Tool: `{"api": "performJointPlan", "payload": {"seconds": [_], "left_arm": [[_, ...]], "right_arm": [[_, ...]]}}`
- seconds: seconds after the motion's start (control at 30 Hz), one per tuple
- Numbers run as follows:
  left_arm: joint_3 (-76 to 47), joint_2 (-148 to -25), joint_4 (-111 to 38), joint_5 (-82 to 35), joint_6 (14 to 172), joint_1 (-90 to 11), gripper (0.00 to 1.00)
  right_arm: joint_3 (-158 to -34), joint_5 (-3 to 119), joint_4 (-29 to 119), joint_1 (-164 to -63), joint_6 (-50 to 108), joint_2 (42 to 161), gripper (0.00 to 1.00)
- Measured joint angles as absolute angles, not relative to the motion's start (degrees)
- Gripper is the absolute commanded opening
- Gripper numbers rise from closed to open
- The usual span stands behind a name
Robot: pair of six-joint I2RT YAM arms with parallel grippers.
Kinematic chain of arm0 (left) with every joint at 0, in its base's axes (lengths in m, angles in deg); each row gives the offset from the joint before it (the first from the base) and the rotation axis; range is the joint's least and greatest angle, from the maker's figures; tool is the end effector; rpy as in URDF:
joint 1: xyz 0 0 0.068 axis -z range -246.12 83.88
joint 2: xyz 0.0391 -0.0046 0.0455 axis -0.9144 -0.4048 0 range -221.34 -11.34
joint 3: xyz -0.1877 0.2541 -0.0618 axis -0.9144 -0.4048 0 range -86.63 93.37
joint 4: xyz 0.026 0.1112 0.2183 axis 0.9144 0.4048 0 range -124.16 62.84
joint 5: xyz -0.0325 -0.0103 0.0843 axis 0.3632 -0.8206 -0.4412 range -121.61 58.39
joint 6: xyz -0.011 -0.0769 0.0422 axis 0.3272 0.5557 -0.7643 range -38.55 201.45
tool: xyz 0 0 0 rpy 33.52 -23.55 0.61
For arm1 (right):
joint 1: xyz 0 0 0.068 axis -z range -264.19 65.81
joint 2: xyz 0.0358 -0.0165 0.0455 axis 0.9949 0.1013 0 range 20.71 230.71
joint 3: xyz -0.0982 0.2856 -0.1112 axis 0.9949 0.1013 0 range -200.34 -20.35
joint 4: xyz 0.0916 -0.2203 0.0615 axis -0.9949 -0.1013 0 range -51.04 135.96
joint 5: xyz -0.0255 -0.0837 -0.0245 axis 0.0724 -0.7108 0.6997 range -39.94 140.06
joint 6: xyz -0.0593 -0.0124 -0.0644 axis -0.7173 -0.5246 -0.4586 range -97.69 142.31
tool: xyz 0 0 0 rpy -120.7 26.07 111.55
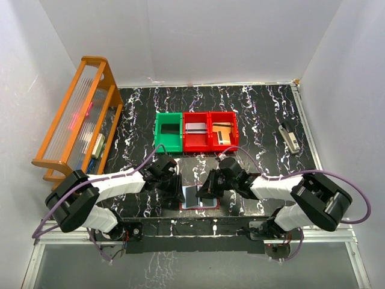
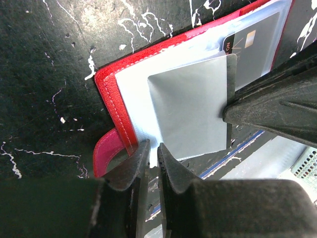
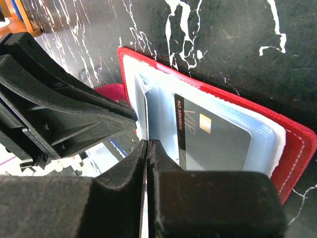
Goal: Take the credit cards out of the card holder
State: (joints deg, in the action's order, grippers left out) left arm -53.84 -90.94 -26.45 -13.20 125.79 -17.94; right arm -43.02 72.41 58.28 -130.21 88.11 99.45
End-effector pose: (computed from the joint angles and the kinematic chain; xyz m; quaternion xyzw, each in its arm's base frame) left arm 0.1482 -0.2028 0.1761 0.0802 0.9380 -0.3227 0.0979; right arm 0.1465 0.1951 0.1641 0.0800 0.9019 0.4190 0.0683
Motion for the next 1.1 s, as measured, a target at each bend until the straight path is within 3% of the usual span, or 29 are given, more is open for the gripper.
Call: {"api": "performJointPlan", "payload": {"seconds": [0.4, 0.63, 0.77, 1.0, 1.1], "left_arm": [[-53.8, -90.9, -26.5, -13.2, 125.8, -17.9, 0.12], [-53.3, -89.2, -24.9, -13.6, 125.7, -17.8, 0.31], [-51.8, -86.5, -24.3, -13.7, 125.6, -17.7, 0.36], [-49.6, -88.2, -29.0, -10.9, 125.7, -17.6, 0.29], [-49.8, -91.6, -29.8, -10.2, 125.8, -17.5, 0.21]], "right_arm": [[-41.0, 73.2, 57.7, -128.5, 87.4, 97.3, 0.05], [-39.0, 74.0, 60.6, -128.4, 88.6, 98.5, 0.05], [-38.9, 74.4, 62.0, -128.4, 88.8, 100.4, 0.05], [-38.8, 74.6, 63.0, -128.4, 89.2, 100.7, 0.08], [-38.4, 74.6, 63.9, -128.4, 89.8, 100.7, 0.1]]}}
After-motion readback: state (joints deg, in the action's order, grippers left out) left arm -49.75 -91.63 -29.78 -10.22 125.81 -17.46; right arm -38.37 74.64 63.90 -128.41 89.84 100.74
